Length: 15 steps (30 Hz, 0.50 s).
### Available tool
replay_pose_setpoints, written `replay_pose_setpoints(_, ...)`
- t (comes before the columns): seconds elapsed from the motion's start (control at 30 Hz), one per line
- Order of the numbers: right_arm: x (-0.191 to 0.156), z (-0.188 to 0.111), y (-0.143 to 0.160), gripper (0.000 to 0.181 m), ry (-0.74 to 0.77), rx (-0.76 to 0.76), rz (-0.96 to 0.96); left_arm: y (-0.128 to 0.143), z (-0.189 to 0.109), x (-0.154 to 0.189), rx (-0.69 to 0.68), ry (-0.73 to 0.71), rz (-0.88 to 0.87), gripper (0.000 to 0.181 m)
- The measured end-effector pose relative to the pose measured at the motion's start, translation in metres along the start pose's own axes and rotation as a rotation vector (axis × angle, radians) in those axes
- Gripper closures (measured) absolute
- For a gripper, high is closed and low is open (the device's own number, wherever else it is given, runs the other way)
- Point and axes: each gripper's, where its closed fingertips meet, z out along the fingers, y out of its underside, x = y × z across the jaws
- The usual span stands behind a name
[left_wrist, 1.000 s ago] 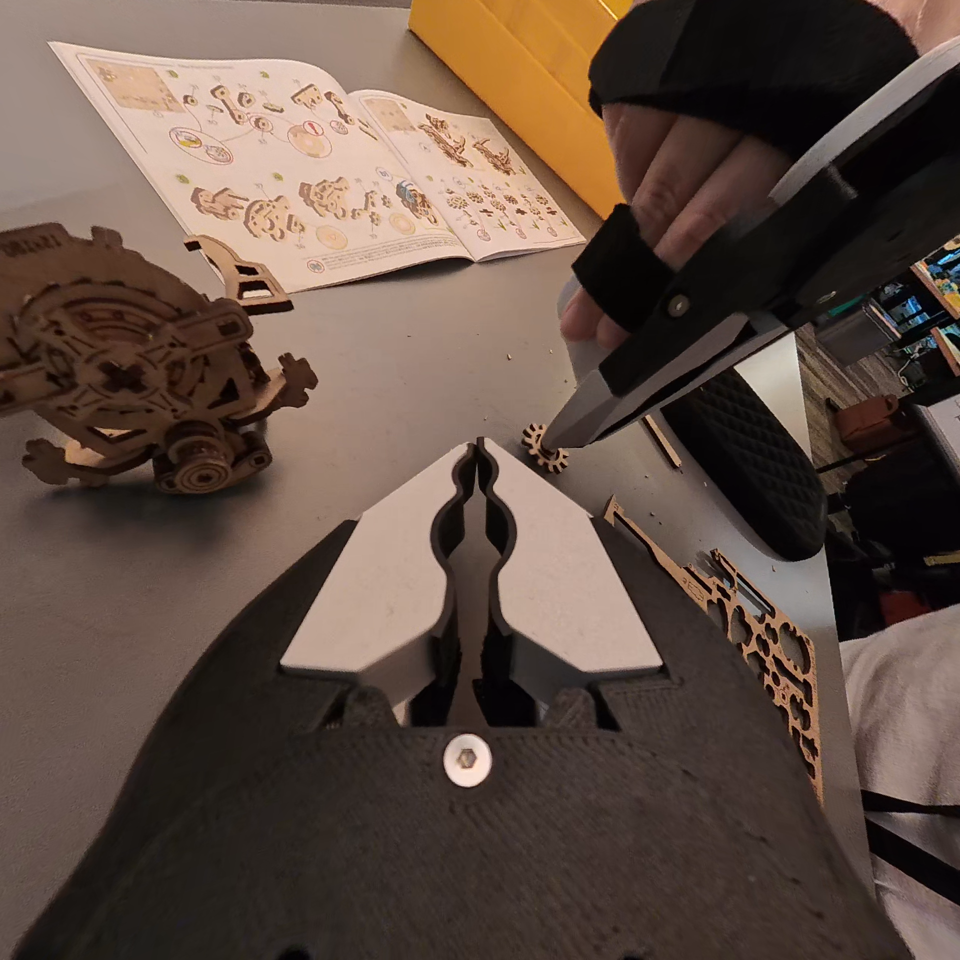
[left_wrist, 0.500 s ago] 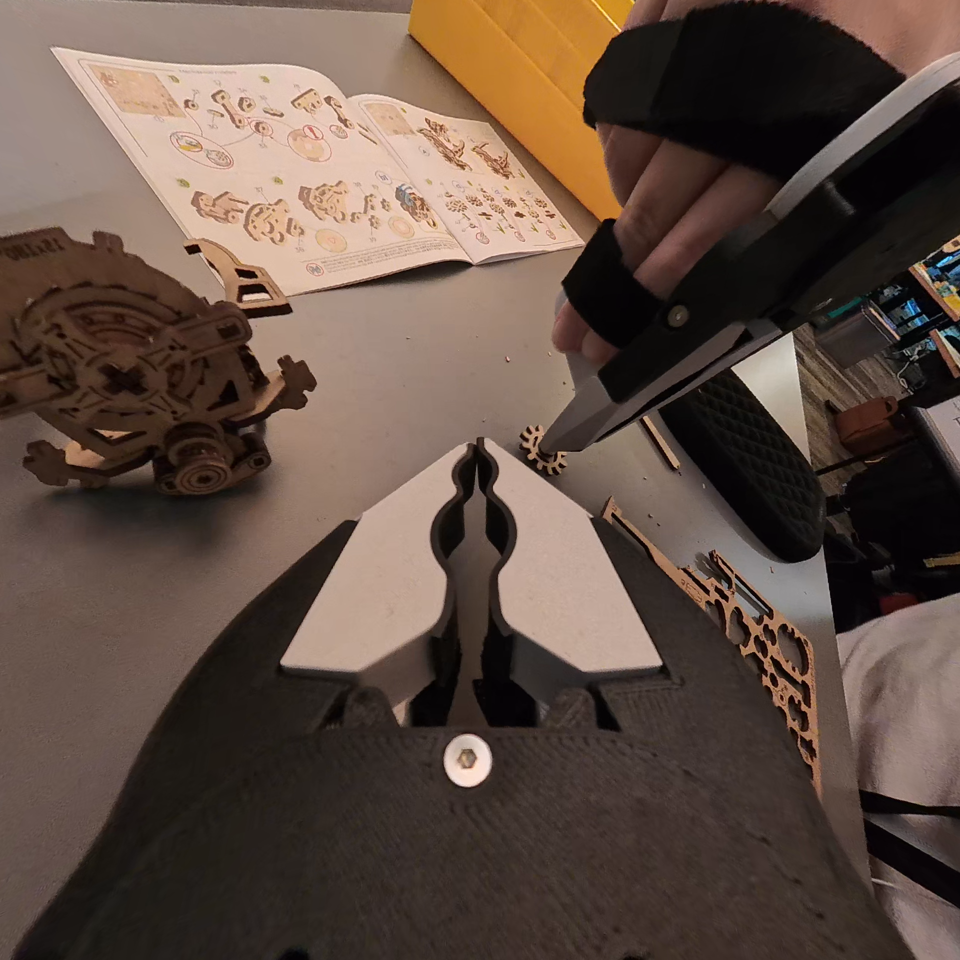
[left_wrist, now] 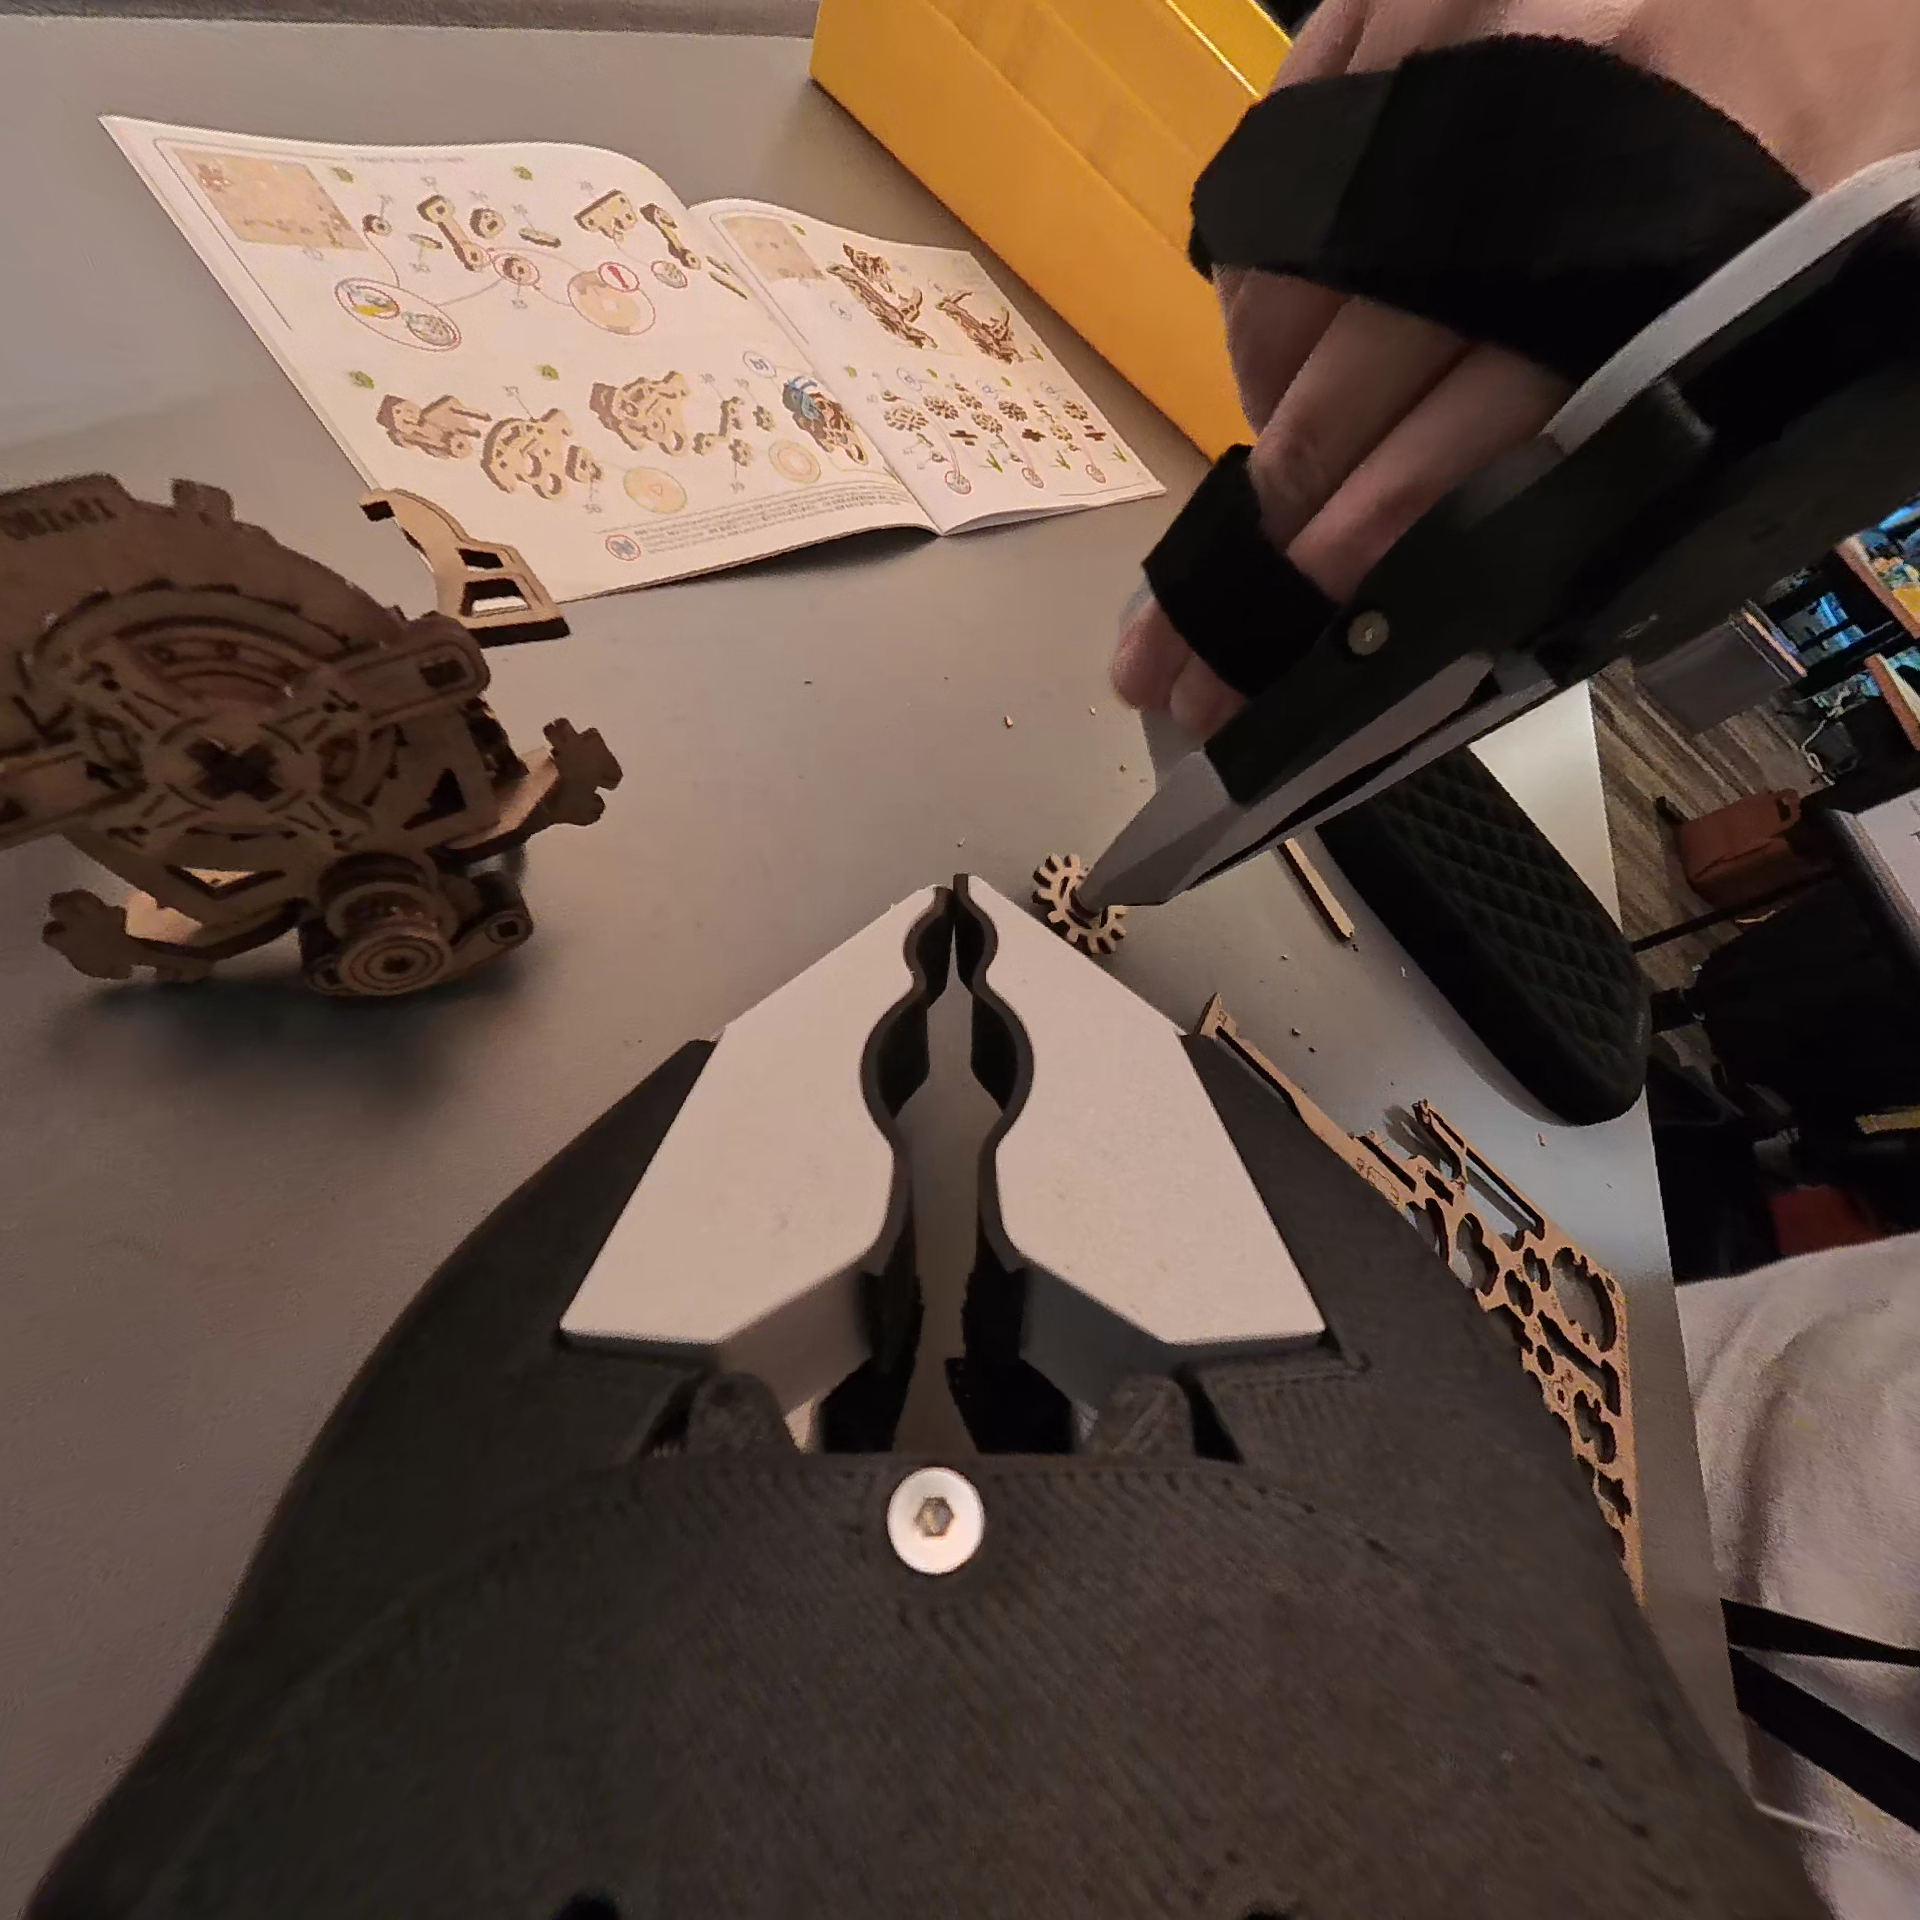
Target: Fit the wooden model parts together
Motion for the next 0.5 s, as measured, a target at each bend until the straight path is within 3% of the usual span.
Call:
replay_pose_setpoints(0.07, 0.0, -0.003, 0.009, 0.181, 0.027, -0.029, 0.084, 0.001, 0.0, -0.001, -0.003, 0.0, -0.004, 0.181)
replay_pose_setpoints(0.13, 0.015, -0.021, 0.017, 0.181, 0.151, -0.041, 0.184, 0.001, 0.001, 0.0, -0.004, 0.005, -0.009, 0.181)
replay_pose_setpoints(0.2, 0.02, -0.037, 0.005, 0.18, 0.217, 0.131, 0.374, 0.001, 0.001, 0.001, -0.004, 0.007, -0.006, 0.181)
replay_pose_setpoints(0.3, 0.016, -0.03, 0.009, 0.165, 0.255, 0.283, 0.696, 0.002, 0.002, 0.002, -0.012, 0.004, 0.004, 0.181)
replay_pose_setpoints(0.5, 0.008, -0.031, -0.001, 0.163, 0.429, 0.514, 0.93, 0.002, 0.002, 0.001, -0.011, 0.003, 0.003, 0.181)
